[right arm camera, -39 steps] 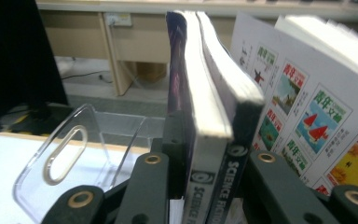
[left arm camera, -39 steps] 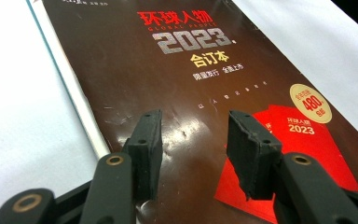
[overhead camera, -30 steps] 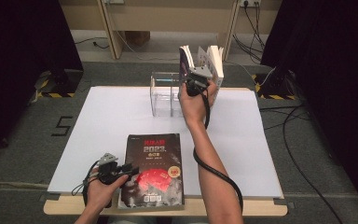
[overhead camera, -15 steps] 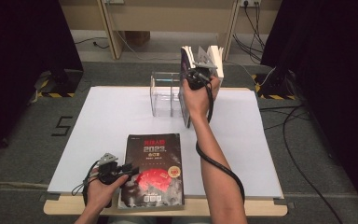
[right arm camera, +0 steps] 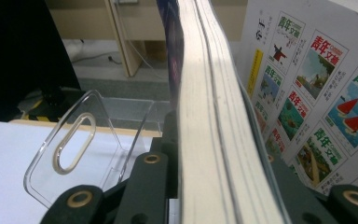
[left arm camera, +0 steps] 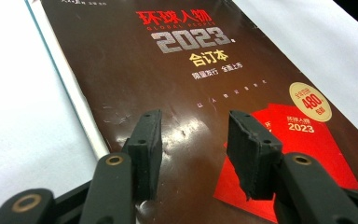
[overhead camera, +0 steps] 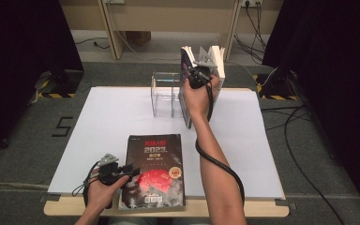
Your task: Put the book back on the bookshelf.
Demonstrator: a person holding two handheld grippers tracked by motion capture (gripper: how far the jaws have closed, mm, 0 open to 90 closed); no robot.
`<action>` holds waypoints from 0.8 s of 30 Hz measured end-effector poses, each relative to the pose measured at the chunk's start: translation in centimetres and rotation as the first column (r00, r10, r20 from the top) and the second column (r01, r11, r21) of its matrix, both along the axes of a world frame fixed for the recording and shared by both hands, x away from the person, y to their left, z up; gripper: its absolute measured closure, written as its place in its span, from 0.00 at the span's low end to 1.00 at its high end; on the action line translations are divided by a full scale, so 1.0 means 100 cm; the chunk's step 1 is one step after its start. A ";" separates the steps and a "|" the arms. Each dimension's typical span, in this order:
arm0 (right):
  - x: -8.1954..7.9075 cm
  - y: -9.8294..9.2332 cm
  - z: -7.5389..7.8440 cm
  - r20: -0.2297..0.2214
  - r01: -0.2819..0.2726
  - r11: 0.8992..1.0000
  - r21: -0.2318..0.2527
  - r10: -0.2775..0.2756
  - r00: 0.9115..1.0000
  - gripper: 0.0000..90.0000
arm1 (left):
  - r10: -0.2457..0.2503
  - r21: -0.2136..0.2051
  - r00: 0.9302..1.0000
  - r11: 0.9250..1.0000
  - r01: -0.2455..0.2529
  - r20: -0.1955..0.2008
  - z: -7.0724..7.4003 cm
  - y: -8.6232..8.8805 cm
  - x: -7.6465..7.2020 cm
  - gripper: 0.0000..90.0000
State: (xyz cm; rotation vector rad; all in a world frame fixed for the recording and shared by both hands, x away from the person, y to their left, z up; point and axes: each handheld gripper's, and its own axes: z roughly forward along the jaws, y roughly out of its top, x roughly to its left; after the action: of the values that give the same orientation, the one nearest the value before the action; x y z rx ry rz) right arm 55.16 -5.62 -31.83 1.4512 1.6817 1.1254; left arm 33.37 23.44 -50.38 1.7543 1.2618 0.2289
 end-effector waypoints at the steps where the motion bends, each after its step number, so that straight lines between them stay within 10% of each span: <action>1: -0.001 0.000 -0.001 0.012 0.000 1.000 0.007 0.000 1.000 0.85 | 0.000 0.000 1.000 1.000 0.000 0.000 0.000 0.000 0.000 0.61; 10: -0.001 -0.001 -0.004 0.111 0.021 0.998 0.053 -0.027 0.993 0.86 | -0.002 -0.002 1.000 1.000 0.002 -0.002 0.000 0.001 0.001 0.61; 24: 0.008 0.003 -0.012 0.093 0.070 0.997 0.033 -0.073 0.993 0.82 | -0.004 0.000 1.000 1.000 0.004 0.001 0.000 0.001 0.000 0.61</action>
State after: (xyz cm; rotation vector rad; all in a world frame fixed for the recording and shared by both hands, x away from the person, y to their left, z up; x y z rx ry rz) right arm 55.97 -5.29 -32.99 1.4428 1.5425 1.1652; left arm 33.38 23.50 -50.39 1.7564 1.2573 0.2268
